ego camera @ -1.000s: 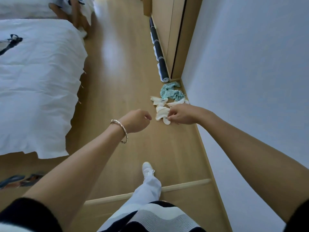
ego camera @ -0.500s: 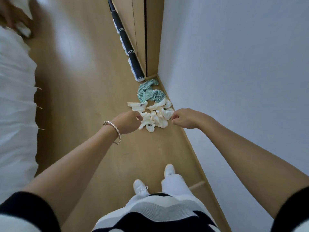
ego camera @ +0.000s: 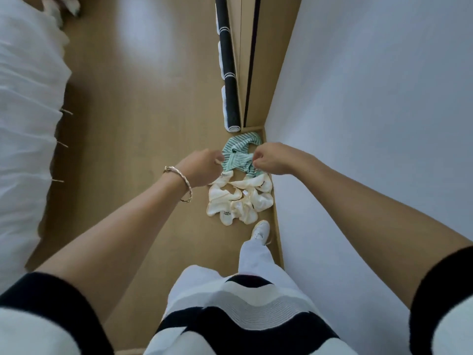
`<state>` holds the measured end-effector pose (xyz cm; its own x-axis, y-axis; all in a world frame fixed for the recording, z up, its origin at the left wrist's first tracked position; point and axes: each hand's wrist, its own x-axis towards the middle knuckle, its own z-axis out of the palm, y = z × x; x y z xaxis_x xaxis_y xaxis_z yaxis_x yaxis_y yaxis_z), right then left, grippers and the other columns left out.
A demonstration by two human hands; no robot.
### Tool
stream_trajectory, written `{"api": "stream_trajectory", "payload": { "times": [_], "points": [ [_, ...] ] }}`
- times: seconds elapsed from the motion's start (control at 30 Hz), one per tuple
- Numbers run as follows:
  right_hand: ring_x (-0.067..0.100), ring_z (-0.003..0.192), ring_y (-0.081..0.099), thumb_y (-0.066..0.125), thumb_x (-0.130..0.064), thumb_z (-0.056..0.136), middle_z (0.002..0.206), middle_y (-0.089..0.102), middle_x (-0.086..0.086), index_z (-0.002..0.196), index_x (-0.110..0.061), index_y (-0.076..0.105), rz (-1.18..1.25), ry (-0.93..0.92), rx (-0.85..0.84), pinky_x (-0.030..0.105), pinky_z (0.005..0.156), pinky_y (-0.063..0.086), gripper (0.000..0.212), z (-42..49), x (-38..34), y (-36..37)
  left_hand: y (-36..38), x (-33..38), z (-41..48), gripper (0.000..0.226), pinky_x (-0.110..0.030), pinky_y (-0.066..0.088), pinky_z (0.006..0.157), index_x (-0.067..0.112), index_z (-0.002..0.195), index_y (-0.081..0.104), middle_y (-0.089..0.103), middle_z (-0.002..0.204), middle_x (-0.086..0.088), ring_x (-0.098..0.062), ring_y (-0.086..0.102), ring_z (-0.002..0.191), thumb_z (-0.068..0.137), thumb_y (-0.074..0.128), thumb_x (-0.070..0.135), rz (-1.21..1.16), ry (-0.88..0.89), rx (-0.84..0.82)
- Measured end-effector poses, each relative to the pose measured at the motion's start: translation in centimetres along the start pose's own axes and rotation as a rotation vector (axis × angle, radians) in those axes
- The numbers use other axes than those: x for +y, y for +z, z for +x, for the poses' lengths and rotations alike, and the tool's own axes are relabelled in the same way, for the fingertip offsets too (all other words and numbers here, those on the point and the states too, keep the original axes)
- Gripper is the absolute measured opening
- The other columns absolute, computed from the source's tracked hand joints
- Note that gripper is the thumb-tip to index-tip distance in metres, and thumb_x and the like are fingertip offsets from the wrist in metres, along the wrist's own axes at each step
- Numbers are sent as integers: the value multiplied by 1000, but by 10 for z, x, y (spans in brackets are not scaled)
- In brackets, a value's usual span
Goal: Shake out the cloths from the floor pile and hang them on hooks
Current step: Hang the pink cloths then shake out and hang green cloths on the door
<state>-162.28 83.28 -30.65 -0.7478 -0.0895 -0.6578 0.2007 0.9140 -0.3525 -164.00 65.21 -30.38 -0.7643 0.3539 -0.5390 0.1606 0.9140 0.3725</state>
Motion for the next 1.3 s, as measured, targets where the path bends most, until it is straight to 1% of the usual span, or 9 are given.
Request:
{"api": "stream_trajectory", "payload": {
  "times": [0.33, 0.4, 0.57, 0.67, 0.73, 0.87, 1.0, 1.23, 1.3],
  "points": [
    [24, 99, 59, 41, -14, 90, 115, 65, 6, 115, -14, 65, -43, -84, -173, 33, 83, 49, 34, 125, 8, -15, -5, -8, 119, 35, -26, 42, 80, 17, 127, 54, 62, 122, -8, -24, 59, 103, 94, 42, 17, -104, -55, -30],
    [24, 98, 60, 41, -15, 88, 114, 66, 7, 110, -15, 66, -32, -60, -198, 36, 86, 51, 33, 150, 18, -8, 2, -19, 144, 36, -26, 42, 78, 18, 127, 54, 64, 118, -7, -23, 59, 98, 93, 41, 17, -86, -53, -60],
    [23, 107, 58, 41, -17, 93, 122, 62, 6, 120, -16, 62, 72, 31, -196, 35, 90, 49, 34, 208, 49, 0, 26, -46, 218, 38, -28, 46, 77, 20, 129, 52, 67, 109, -4, -21, 58, 90, 94, 39, 17, -33, -30, -179],
    [22, 107, 56, 41, -17, 94, 124, 61, 6, 120, -16, 62, 116, 76, -182, 32, 85, 47, 33, 246, 64, 5, 39, -61, 263, 39, -25, 40, 66, 22, 129, 50, 67, 94, 0, -13, 52, 75, 93, 38, 15, -11, -13, -226],
    [20, 103, 55, 41, -16, 95, 121, 61, 4, 118, -15, 62, 159, 100, -162, 29, 80, 43, 31, 276, 73, 13, 53, -72, 290, 39, -25, 38, 66, 24, 129, 50, 67, 102, -2, -15, 53, 76, 92, 38, 17, 10, 6, -228],
    [18, 102, 55, 44, -20, 94, 118, 61, 1, 115, -20, 61, 268, 134, -125, 32, 86, 46, 27, 340, 94, 55, 96, -102, 336, 40, -27, 40, 71, 25, 130, 49, 64, 112, -6, -24, 58, 91, 92, 37, 19, 53, 32, -263],
    [18, 109, 56, 44, -23, 95, 126, 59, 0, 122, -22, 58, 328, 163, -173, 33, 93, 47, 30, 385, 123, 115, 152, -138, 367, 40, -27, 41, 77, 25, 131, 49, 62, 120, -4, -22, 59, 104, 93, 37, 18, 46, 20, -306],
    [16, 111, 52, 43, -27, 96, 137, 50, -1, 133, -24, 48, 340, 251, -242, 28, 87, 42, 38, 435, 188, 207, 244, -175, 413, 41, -26, 40, 70, 29, 130, 48, 62, 112, -2, -16, 50, 81, 93, 36, 18, 56, -3, -370],
    [15, 104, 52, 44, -27, 95, 136, 51, 0, 133, -23, 47, 340, 268, -232, 28, 84, 42, 39, 452, 208, 228, 270, -181, 431, 41, -27, 41, 73, 28, 131, 47, 62, 115, -2, -18, 54, 87, 93, 37, 18, 66, 11, -352]
  ]
}}
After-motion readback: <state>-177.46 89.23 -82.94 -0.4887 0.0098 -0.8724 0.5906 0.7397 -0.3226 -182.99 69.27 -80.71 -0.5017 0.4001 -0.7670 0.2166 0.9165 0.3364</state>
